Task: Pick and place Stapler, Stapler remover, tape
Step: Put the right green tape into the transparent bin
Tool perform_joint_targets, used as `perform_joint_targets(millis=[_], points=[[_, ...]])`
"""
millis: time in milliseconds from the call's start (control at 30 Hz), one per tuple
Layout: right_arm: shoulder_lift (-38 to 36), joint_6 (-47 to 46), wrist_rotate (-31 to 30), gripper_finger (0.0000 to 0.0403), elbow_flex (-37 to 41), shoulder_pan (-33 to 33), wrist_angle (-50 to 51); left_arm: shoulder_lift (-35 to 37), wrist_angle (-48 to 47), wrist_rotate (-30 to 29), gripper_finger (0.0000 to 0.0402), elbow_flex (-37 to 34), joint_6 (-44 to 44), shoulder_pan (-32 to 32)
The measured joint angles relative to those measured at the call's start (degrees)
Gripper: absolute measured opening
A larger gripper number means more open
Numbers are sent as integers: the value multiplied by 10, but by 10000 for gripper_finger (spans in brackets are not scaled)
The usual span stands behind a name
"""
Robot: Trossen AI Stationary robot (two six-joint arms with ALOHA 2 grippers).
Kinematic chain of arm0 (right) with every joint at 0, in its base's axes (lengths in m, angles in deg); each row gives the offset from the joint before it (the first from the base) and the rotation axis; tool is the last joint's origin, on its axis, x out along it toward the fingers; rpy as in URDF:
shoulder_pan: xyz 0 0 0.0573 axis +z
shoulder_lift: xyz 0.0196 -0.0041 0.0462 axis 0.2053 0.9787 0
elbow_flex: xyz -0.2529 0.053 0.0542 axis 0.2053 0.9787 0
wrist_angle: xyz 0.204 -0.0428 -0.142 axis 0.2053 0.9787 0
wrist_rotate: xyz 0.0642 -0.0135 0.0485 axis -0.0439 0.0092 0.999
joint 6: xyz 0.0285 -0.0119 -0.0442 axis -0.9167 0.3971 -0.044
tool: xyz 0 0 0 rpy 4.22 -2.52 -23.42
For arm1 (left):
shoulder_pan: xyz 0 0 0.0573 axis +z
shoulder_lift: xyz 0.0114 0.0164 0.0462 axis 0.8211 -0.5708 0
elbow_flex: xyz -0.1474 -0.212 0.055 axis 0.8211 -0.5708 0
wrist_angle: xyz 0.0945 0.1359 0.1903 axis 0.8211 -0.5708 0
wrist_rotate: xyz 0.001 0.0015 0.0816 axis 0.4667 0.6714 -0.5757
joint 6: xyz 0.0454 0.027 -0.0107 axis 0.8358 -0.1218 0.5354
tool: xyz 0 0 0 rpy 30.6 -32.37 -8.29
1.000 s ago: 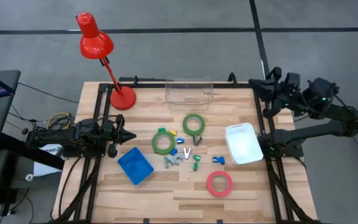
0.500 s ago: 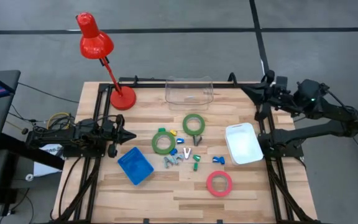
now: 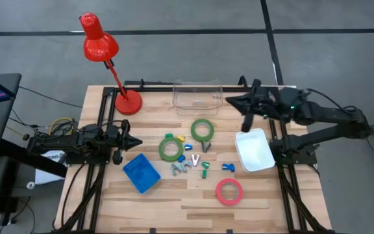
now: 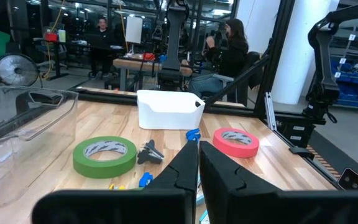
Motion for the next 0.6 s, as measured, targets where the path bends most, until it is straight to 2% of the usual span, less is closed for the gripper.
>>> perform_joint_targets(millis=[200, 600], points=[[52, 0, 2, 0, 0, 0, -4, 0, 0, 0, 8, 0, 0, 0], [113, 0, 59, 0, 0, 0, -9, 0, 0, 0, 8, 0, 0, 0]])
